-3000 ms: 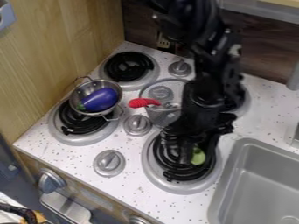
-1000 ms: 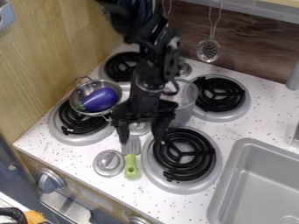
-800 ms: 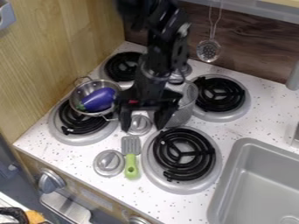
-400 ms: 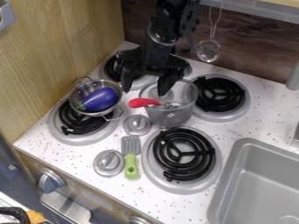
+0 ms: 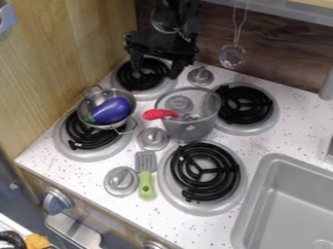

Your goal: Moved the green spatula between the bottom burners

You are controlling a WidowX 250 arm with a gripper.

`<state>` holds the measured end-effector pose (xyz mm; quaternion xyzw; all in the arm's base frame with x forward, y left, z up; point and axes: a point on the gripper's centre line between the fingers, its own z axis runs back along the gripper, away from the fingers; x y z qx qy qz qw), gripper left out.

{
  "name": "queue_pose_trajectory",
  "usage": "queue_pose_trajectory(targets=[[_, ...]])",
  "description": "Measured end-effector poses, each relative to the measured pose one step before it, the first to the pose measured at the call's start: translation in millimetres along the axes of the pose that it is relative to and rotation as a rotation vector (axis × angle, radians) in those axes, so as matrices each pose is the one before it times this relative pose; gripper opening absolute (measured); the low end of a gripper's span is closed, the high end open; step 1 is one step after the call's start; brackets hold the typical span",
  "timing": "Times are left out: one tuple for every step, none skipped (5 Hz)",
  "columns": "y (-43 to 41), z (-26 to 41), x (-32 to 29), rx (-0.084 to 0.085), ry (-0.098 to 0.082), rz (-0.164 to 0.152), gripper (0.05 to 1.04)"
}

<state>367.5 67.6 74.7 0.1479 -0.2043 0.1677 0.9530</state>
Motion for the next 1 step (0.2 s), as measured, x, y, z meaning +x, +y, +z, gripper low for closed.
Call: queue_pose_trajectory(targets=[[5.66, -23.18, 15.49, -0.0528, -0.0926, -0.0525, 1.001]])
